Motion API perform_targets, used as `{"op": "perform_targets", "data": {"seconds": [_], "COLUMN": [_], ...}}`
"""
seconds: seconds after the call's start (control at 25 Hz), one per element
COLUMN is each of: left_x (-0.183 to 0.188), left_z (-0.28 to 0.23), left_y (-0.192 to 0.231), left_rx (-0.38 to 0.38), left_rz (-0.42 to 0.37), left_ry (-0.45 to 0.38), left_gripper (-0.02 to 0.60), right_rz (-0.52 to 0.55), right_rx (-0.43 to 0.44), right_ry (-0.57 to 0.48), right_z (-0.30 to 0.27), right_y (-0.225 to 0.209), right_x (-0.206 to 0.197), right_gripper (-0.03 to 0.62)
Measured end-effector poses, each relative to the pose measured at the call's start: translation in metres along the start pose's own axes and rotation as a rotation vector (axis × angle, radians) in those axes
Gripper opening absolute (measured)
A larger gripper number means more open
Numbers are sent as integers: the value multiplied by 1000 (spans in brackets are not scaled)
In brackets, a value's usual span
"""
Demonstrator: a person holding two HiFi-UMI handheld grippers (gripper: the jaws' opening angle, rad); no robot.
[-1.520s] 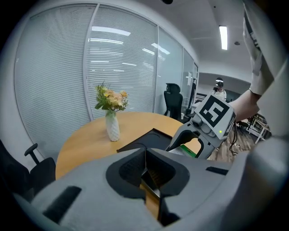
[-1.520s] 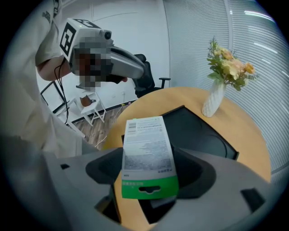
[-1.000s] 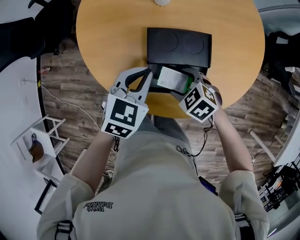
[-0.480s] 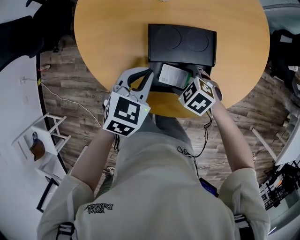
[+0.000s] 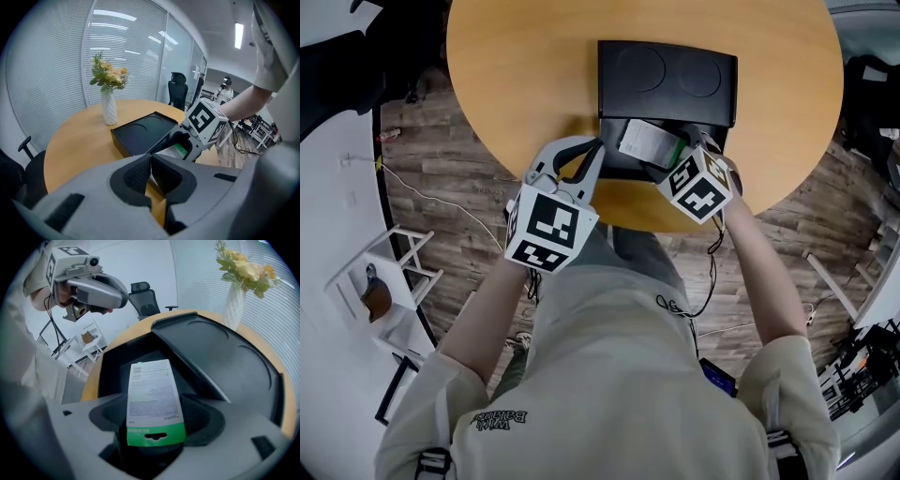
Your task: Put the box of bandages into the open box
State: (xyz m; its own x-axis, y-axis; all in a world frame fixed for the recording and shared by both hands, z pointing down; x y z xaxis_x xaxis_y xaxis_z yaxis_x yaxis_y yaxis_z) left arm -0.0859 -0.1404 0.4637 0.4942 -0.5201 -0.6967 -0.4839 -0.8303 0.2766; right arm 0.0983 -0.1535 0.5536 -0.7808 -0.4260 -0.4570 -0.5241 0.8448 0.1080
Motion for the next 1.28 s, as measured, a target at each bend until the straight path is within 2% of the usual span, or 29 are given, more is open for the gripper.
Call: {"op": "perform_targets", "data": {"seconds": [0.32,0.6,0.96,1.0,1.08,1.28], "left_x": [-15,-15,0,4,15,41], "left_z": [0,4,18,21,27,44], "left_y": [-7,-11,-18,-19,-20,-22], "left_rx": [-20,-21,-15,-12,-2,26], "left_rz": [-2,-17,-55,-62,-91,-143], "left_ry": [38,29,-30,-39,-60,-116], "left_gripper": [23,23,23,23,23,23], "right_rz": [-72,-91,-325,-347,-378,-423], "right_rx": [-15,-74,-171,-192,-247,-346], "right_ry": [-6,-6,-138,-154,-181,-252], "right_z": [0,10,52,59,72,108], "right_y": [2,2,-6,-9,-14,-25], "right_x": [-3,-4,-2,-1,2,15], "right_gripper": [328,328,324,305,198,167]}}
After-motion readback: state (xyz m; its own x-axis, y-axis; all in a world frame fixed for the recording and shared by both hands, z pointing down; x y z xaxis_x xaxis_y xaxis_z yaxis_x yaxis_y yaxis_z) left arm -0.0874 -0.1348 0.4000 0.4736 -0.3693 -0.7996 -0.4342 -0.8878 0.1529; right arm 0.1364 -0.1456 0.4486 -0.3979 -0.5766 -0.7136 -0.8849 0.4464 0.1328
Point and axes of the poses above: the fingertips, and each gripper's own axes: z backward along the fingers, y to its left, x out of its top, the point moved 10 cm from there along z, backward along the fingers, and after that the axes turned 15 degrees about -x, right-handed, at the moved point
